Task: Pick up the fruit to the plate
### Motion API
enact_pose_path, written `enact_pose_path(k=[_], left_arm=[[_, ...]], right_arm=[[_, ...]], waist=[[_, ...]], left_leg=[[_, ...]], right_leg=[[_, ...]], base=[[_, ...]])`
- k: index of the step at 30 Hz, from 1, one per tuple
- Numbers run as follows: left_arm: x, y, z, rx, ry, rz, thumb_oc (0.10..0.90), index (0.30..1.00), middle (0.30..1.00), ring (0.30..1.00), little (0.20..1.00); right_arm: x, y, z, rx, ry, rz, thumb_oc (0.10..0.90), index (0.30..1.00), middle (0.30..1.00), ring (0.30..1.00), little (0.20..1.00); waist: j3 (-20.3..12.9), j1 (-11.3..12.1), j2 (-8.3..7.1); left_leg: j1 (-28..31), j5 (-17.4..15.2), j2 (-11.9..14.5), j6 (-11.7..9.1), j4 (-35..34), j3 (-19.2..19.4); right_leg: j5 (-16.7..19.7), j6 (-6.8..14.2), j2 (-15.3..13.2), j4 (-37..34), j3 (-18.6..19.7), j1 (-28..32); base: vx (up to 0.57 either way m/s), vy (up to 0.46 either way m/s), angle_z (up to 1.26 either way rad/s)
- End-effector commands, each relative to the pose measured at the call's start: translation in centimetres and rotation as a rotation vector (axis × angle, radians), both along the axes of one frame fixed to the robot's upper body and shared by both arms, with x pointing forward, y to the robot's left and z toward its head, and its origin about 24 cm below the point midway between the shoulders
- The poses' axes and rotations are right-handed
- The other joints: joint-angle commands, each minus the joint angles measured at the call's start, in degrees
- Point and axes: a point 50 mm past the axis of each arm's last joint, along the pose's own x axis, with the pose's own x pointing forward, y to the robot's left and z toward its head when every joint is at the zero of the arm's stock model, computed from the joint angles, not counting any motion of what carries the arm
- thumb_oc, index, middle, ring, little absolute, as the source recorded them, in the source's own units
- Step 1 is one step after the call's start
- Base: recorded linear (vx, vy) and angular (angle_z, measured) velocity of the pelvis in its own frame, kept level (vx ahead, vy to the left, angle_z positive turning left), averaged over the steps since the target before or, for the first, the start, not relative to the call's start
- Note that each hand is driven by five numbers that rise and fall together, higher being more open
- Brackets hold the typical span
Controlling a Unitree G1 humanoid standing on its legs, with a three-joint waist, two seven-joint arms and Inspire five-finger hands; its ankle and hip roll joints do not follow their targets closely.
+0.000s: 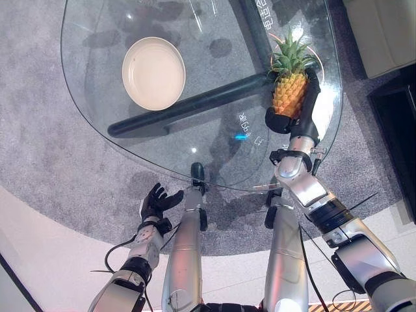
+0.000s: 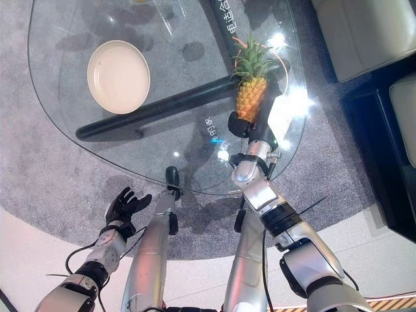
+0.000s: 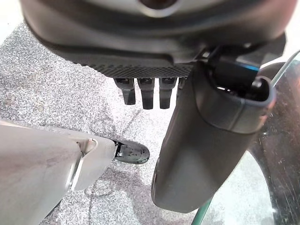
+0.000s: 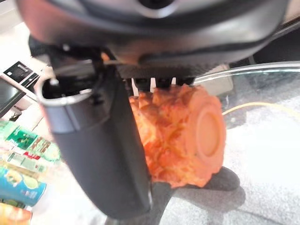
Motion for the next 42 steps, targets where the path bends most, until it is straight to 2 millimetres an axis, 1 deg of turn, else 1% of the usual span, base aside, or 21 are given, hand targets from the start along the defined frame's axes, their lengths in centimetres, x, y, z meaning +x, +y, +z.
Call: enact_pose_path(k=[1,6,7,8,9,13,19,22,26,29,32,35,36,42], left_arm=[[-0.6,1.2,-0.5,0.027,0.023,0.042,0.8,0.9,0.9,0.9,0.9],[-0.5,1.2,-0.3,0.025,0.019,0.042,0.8,0.9,0.9,0.9,0.9],[-0.5,1.3,-0.3,0.021,0.018,0.044,0.8,0.9,0.9,0.9,0.9],[-0.5,1.3,-0.3,0.019,0.017,0.045,0.8,0.9,0.9,0.9,0.9],[-0.4,1.3,-0.2,0.014,0.012,0.049,0.8,0.9,0.9,0.9,0.9],[-0.3,1.6,-0.1,-0.032,-0.011,0.083,0.8,0.9,0.9,0.9,0.9],[0.0,2.2,0.6,-0.14,-0.073,0.177,0.8,0.9,0.9,0.9,0.9],[0.4,2.7,1.3,-0.195,-0.128,0.234,0.8,0.9,0.9,0.9,0.9],[1.1,3.4,2.9,-0.235,-0.222,0.317,0.8,0.9,0.9,0.9,0.9],[1.4,4.2,3.9,-0.263,-0.274,0.381,0.8,0.9,0.9,0.9,0.9],[1.6,5.4,5.1,-0.303,-0.354,0.491,0.8,0.9,0.9,0.9,0.9],[1.7,6.6,6.4,-0.298,-0.406,0.583,0.8,0.9,0.9,0.9,0.9],[1.7,7.0,7.0,-0.283,-0.418,0.623,0.8,0.9,0.9,0.9,0.9],[1.5,9.6,8.9,-0.256,-0.446,0.85,0.8,0.9,0.9,0.9,0.9]], right_arm=[[0.3,-1.8,-0.2,-0.09,0.038,-0.072,0.8,0.9,0.9,0.9,0.9],[0.5,-2.1,-0.3,-0.12,0.061,-0.086,0.8,0.9,0.9,0.9,0.9],[0.5,-2.2,-0.4,-0.13,0.064,-0.089,0.66,0.78,0.78,0.78,0.76],[0.5,-2.2,-0.4,-0.137,0.069,-0.089,0.418,0.573,0.573,0.573,0.518],[0.7,-2.3,-0.4,-0.152,0.082,-0.089,0.1,0.3,0.3,0.3,0.2],[0.7,-2.5,-0.5,-0.159,0.089,-0.095,0.1,0.3,0.3,0.3,0.2],[0.6,-2.7,-0.6,-0.16,0.082,-0.098,0.1,0.3,0.3,0.3,0.2],[0.7,-2.8,-0.5,-0.161,0.073,-0.103,0.1,0.3,0.3,0.3,0.2],[0.6,-3.0,-0.3,-0.16,0.043,-0.107,0.1,0.3,0.3,0.3,0.2],[0.4,-3.0,-0.1,-0.168,0.015,-0.111,0.1,0.3,0.3,0.3,0.2],[0.1,-3.1,0.7,-0.184,-0.043,-0.115,0.1,0.3,0.3,0.3,0.2],[-0.2,-3.1,1.2,-0.204,-0.1,-0.119,0.1,0.3,0.3,0.3,0.2],[-0.3,-3.1,1.6,-0.21,-0.126,-0.12,0.1,0.3,0.3,0.3,0.2],[-1.0,-2.7,3.6,-0.256,-0.275,-0.101,0.1,0.3,0.3,0.3,0.2]], waist=[[-1.0,0.6,1.8],[-1.0,0.7,1.85],[-1.0,0.7,1.88],[-1.0,0.7,1.89],[-1.0,0.7,1.91],[-1.0,0.8,1.91],[-1.0,0.6,1.93],[-1.0,0.7,2.03],[-1.0,0.7,2.12],[-1.0,0.7,2.31],[-1.0,0.5,2.49],[-1.0,0.4,2.7],[-1.0,0.4,2.78],[-1.0,-0.1,2.7]], left_leg=[[-2.3,-4.6,-3.5,1.8,4.9,-0.5],[-2.3,-4.6,-3.5,1.8,4.9,-0.6],[-2.3,-4.6,-3.5,1.8,5.0,-0.6],[-2.3,-4.6,-3.5,1.8,5.0,-0.6],[-2.2,-4.6,-3.5,1.8,4.9,-0.6],[-2.1,-4.7,-3.5,1.8,4.8,-0.7],[-1.8,-4.7,-3.6,1.8,4.6,-0.7],[-1.7,-4.7,-3.7,1.8,4.6,-0.8],[-1.3,-4.7,-3.7,1.8,4.1,-0.9],[-1.2,-4.7,-3.7,1.7,4.1,-0.8],[-0.9,-4.7,-3.8,1.7,3.9,-0.8],[-0.4,-4.6,-3.9,1.6,3.6,-0.8],[-0.3,-4.6,-3.9,1.6,3.5,-0.7],[0.5,-4.6,-3.6,1.3,3.1,-0.5]], right_leg=[[5.8,-1.2,2.3,-7.2,-5.0,-0.5],[5.8,-1.1,2.3,-7.2,-5.1,-0.5],[5.8,-1.2,2.3,-7.2,-5.1,-0.5],[5.8,-1.2,2.3,-7.2,-5.0,-0.5],[5.8,-1.2,2.3,-7.3,-5.1,-0.4],[5.7,-1.2,2.4,-7.1,-5.0,-0.4],[5.5,-1.2,2.5,-7.1,-5.0,-0.3],[5.4,-1.2,2.4,-7.0,-5.0,-0.1],[5.2,-1.3,2.4,-7.0,-4.9,0.1],[5.0,-1.3,2.4,-6.8,-4.9,0.0],[4.6,-1.4,2.4,-6.7,-4.7,0.1],[4.4,-1.5,2.4,-6.7,-4.6,0.5],[4.2,-1.5,2.4,-6.7,-4.5,0.5],[3.4,-1.7,2.3,-6.7,-4.3,1.2]], base=[[0.0,0.0,0.0],[0.0,0.0,0.0],[0.0,0.0,0.0],[0.0,0.0,0.0],[0.0,0.0,0.0],[0.0,0.0,0.0],[0.0,0.0,0.0],[0.0,0.0,0.0],[0.0,0.0,0.0],[0.0,0.0,0.0],[0.0,0.0,0.0],[0.0,0.0,0.0],[0.0,0.0,0.0],[0.0,0.0,0.0]])
